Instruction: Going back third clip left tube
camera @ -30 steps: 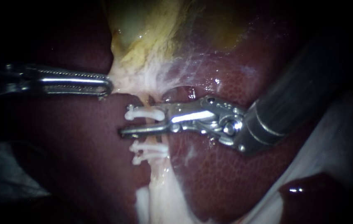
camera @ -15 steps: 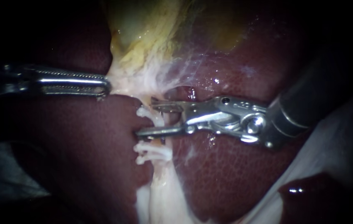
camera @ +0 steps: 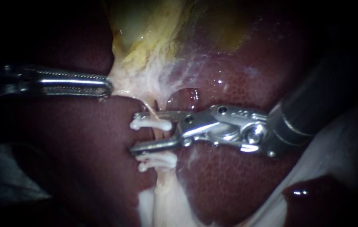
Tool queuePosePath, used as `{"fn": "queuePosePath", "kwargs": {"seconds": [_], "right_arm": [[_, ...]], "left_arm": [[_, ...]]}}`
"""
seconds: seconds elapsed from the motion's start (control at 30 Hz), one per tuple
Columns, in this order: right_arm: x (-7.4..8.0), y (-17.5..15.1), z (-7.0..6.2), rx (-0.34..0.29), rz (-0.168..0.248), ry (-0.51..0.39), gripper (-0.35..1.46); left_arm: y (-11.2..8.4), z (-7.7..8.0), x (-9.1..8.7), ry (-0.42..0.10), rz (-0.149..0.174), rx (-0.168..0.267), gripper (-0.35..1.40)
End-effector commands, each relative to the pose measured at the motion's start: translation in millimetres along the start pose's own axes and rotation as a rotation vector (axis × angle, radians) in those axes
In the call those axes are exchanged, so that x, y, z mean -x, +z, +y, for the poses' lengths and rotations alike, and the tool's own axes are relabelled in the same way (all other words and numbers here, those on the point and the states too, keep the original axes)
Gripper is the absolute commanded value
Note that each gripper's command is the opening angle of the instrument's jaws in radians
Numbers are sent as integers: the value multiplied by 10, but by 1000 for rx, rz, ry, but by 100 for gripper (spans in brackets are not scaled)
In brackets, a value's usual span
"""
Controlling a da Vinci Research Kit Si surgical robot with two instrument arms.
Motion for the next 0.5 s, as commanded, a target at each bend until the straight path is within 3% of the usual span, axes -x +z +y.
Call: {"fn": "queuePosePath", "kwargs": {"seconds": [0.03,0.17,0.37,0.5], "right_arm": [[2,5,0,-7,5,-5,50],[5,15,2,-45,37,-8,50],[2,14,5,-34,44,-7,50],[1,19,16,60,51,-25,50]], "left_arm": [[0,0,0,0,0,-1,-35],[0,0,0,0,0,-1,-35],[0,0,0,0,0,-1,-35],[2,0,0,-1,0,-1,-35]]}}
